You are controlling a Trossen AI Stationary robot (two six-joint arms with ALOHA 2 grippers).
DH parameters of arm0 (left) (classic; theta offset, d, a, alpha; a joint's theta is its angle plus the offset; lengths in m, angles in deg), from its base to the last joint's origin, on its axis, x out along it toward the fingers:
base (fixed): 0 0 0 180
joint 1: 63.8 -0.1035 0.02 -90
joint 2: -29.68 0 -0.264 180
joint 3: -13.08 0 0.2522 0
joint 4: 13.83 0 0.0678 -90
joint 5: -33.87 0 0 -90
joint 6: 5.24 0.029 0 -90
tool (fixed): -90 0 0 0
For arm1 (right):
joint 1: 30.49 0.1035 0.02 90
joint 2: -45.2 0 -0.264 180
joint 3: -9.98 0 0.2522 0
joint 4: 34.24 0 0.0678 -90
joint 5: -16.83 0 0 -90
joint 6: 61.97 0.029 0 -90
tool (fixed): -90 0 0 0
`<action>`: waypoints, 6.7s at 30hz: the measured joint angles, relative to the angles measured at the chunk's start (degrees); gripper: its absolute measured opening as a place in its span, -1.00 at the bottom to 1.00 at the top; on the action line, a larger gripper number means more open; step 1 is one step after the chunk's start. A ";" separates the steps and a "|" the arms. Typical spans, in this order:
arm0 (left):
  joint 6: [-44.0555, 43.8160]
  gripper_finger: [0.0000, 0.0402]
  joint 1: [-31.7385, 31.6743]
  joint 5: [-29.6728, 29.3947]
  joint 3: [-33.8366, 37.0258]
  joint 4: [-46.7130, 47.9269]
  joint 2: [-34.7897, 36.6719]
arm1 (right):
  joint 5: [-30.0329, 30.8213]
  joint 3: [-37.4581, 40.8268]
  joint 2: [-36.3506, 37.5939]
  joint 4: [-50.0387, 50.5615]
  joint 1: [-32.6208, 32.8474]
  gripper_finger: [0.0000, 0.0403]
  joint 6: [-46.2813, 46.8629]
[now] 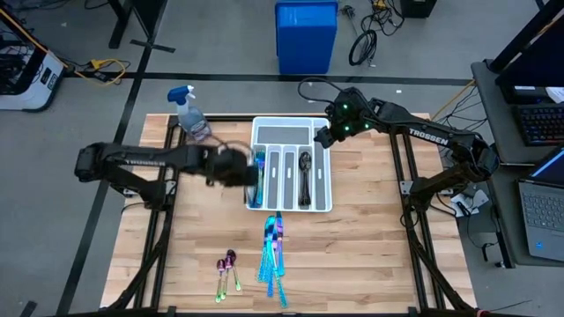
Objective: Sort silverware
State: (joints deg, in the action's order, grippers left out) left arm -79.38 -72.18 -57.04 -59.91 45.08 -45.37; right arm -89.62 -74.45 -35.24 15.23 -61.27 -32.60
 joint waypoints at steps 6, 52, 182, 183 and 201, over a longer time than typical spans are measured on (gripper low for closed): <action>12.72 -1.00 -8.50 4.49 -5.23 -1.48 -3.34 | 0.14 0.00 0.00 -1.40 0.00 -0.52 0.00; 14.66 -1.00 -10.65 12.19 -19.84 -1.27 -36.55 | 1.11 0.02 0.00 -4.22 -1.88 -0.52 1.32; -56.98 -0.40 40.93 20.83 -1.61 -13.16 -31.83 | -6.08 0.04 -0.02 -5.67 -1.86 -0.52 -4.98; -56.82 -0.47 40.72 20.81 -1.61 -13.17 -31.83 | -6.08 0.04 -0.02 -5.68 -1.87 -0.52 -4.98; -54.05 -0.98 39.44 19.76 -1.47 -9.45 -29.88 | -6.08 0.04 -0.02 -5.95 -1.88 -0.52 -4.98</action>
State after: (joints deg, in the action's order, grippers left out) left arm -133.43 -32.73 -37.28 -61.39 35.63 -75.25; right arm -95.70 -74.41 -35.26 9.28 -63.15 -37.59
